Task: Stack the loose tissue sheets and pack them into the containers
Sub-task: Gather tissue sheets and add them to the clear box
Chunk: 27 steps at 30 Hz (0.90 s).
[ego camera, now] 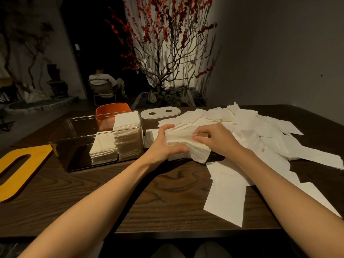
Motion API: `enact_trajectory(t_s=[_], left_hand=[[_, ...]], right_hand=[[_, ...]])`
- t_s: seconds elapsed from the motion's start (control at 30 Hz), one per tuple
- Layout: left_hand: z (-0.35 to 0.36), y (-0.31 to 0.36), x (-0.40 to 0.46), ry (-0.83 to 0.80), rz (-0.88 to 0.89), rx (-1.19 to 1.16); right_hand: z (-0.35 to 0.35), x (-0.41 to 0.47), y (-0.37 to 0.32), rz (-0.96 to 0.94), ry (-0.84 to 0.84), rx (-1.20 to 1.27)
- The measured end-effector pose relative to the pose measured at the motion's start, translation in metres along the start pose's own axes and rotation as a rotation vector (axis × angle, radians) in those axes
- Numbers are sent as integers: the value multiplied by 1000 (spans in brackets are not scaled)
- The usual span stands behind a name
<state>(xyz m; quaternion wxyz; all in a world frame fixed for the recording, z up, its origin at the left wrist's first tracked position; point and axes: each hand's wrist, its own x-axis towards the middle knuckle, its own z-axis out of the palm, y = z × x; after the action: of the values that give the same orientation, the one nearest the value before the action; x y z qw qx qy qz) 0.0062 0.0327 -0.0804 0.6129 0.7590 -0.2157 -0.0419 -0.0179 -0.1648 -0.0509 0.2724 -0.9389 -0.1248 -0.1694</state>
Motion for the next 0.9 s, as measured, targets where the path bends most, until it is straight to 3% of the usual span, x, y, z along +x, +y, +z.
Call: enact_trajectory(t_s=[0.3,0.63,0.8,0.9], left_hand=[[0,4,-4,19,39,22],[3,1,-3,48,94,59],[5,-3,1,94,85,88],[5,-4,2,99,85,114]], right_hand=[[2,5,3,12,36,34],[9,4,2,6,-41,141],[-4,3,2,-8,83,213],[-7,-2,10,39,-126,279]])
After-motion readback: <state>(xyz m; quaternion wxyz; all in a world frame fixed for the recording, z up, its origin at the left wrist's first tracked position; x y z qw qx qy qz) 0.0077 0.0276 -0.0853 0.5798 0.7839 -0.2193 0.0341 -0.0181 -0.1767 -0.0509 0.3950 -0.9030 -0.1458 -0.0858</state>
